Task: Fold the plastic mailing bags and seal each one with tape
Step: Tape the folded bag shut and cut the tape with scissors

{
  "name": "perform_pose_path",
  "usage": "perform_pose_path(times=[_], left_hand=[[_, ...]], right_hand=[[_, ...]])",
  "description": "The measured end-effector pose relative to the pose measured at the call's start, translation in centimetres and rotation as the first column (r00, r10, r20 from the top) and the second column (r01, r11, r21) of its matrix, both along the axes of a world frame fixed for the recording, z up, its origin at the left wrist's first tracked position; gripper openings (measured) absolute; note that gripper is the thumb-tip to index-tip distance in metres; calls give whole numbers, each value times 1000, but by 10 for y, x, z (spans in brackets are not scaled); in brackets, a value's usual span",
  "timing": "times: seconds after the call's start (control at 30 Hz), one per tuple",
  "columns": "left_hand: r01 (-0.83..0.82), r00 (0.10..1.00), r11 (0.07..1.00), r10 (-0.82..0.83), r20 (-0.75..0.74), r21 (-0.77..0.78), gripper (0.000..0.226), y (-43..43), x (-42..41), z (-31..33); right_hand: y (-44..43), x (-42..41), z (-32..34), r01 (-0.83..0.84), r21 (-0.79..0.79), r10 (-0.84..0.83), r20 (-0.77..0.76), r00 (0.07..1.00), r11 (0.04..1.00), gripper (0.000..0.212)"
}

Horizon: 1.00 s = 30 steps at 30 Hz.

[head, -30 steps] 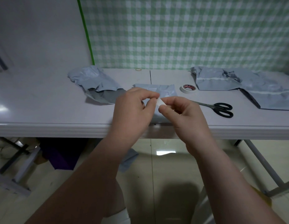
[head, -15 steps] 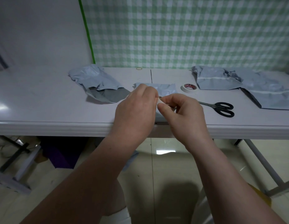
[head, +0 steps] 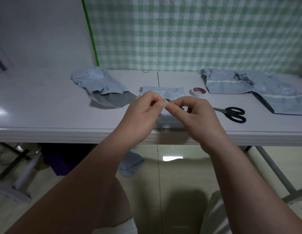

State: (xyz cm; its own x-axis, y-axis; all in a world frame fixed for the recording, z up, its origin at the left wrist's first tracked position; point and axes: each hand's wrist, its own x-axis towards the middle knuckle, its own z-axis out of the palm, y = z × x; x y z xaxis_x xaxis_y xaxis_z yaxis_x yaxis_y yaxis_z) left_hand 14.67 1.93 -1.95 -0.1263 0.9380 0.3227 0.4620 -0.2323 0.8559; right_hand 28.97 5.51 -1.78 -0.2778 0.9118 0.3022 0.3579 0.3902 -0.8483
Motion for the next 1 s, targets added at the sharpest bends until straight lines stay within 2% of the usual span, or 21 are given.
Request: perform_pose_path(times=[0.13, 0.23, 0.3, 0.37, 0.4, 0.43, 0.5, 0.57, 0.67, 0.77, 0.87, 1.0], left_hand=[[-16, 1000, 1000, 16, 18, -12, 19, 5, -2, 4], [-14, 987, 998, 23, 159, -55, 19, 11, -7, 7], [-20, 984, 996, 34, 177, -82, 19, 15, -10, 10], [-43, 983, 996, 56, 172, -78, 19, 19, -12, 13], [-63, 983, 995, 75, 169, -72, 19, 21, -14, 16], [-86, 983, 994, 96, 158, -70, 20, 24, -17, 18], [-113, 988, 990, 121, 100, -80, 20, 29, -25, 21], [-121, 992, 988, 123, 15, -94, 20, 35, -33, 23], [-179, 979, 978, 166, -119, -110, 20, 44, -46, 21], [-208, 977, 964, 198, -76, -165, 24, 52, -58, 18], [-170, 985, 951, 174, -9, -258, 30, 60, -67, 16], [-104, 981, 921, 157, 115, -376, 30, 72, -72, 14]], right_hand=[[0, -3, 0, -72, -27, 69, -87, 994, 997, 25], [3, -5, 2, -218, -193, 154, -300, 942, 957, 31], [7, -9, 5, -302, -268, 182, -396, 900, 915, 38], [10, -16, 11, -358, -275, 224, -419, 880, 892, 57], [11, -19, 13, -369, -261, 238, -422, 875, 892, 55], [13, -23, 15, -376, -250, 250, -420, 873, 892, 50], [21, -28, 17, -355, -236, 244, -396, 885, 905, 55], [31, -32, 18, -297, -260, 208, -319, 925, 919, 53], [48, -39, 23, -185, -255, 166, -92, 982, 949, 40], [64, -40, 26, -20, -181, 54, 186, 981, 983, 44], [75, -44, 24, 35, -176, -8, 152, 988, 984, 49], [84, -53, 15, -40, -346, 28, -42, 999, 937, 45]])
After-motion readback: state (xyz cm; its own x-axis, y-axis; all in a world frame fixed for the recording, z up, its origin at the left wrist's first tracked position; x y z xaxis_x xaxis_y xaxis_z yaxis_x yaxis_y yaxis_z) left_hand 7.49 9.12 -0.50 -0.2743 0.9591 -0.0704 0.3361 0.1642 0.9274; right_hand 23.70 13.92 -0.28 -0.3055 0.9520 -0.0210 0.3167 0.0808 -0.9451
